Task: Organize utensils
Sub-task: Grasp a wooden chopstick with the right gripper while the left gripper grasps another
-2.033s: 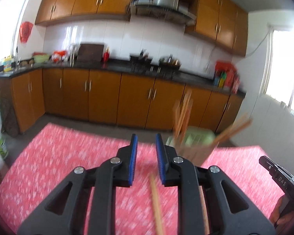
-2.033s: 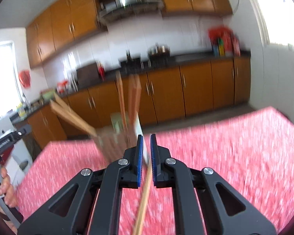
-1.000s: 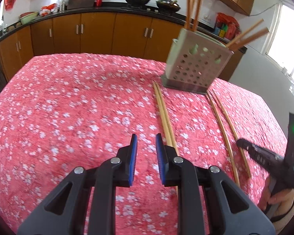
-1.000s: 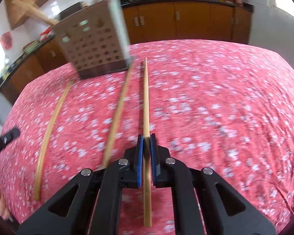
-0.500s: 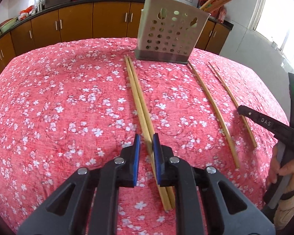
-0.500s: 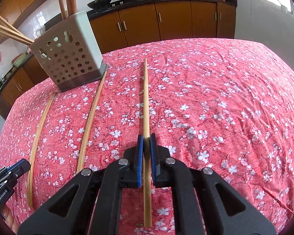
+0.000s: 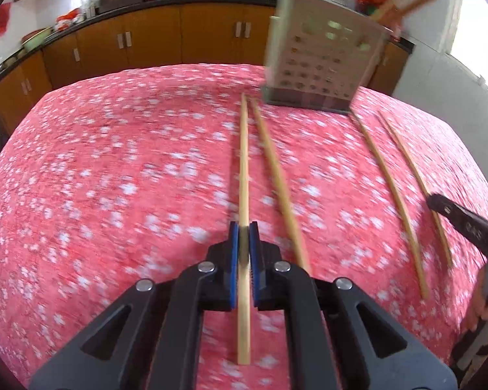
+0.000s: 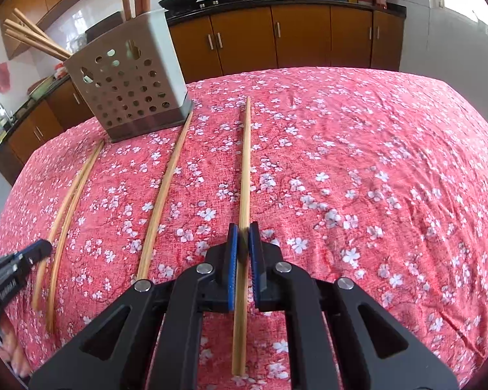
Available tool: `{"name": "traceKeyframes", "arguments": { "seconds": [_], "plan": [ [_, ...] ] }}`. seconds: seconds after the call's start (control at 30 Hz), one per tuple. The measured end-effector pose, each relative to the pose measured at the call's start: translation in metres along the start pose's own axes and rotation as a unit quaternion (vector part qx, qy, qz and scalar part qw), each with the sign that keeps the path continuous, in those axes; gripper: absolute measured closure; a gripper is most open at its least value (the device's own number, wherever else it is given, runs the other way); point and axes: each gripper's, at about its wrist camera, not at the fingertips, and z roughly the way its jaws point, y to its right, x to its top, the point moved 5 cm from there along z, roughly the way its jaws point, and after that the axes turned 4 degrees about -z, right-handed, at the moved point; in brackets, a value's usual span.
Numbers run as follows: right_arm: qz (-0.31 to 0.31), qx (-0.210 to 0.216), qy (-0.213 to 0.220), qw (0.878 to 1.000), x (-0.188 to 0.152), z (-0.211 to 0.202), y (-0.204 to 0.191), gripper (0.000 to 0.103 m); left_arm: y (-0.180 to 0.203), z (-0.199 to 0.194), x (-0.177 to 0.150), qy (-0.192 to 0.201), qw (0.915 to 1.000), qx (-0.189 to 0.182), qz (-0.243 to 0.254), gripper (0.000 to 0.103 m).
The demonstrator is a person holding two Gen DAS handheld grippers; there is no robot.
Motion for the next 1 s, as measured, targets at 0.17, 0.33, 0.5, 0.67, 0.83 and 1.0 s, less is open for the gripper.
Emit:
{"name": "traceKeyframes", "arguments": {
  "seconds": [0.17, 0.33, 0.5, 0.67, 0.83, 1.0],
  "plan": [
    [-0.01, -0.002, -0.001, 1.0, 0.006, 0.004, 0.0, 0.095, -0.043, 0.005, 0.016, 0.0, 0.9986, 0.026, -0.046, 0.095],
    [-0.008, -0.003, -0.001, 1.0, 0.014, 0.013, -0.001, 0.095, -0.065, 0.008, 0.024, 0.012, 0.9976, 0.027, -0.063, 0.094],
    [-0.006, 0.0, -0.002, 1.0, 0.017, 0.017, 0.001, 0.095, -0.063, 0.006, 0.02, 0.02, 0.9977, 0.036, -0.054, 0.094],
    [-0.007, -0.002, -0.002, 1.0, 0.017, 0.017, 0.0, 0.094, -0.062, 0.005, 0.02, 0.02, 0.9977, 0.036, -0.054, 0.093],
    [-0.009, -0.005, -0.001, 1.0, 0.015, 0.016, -0.001, 0.094, -0.062, 0.005, 0.02, 0.02, 0.9977, 0.034, -0.056, 0.093],
    [-0.012, -0.008, -0.002, 1.0, 0.015, 0.016, -0.003, 0.094, -0.063, 0.005, 0.02, 0.021, 0.9975, 0.027, -0.062, 0.093]
  ]
}}
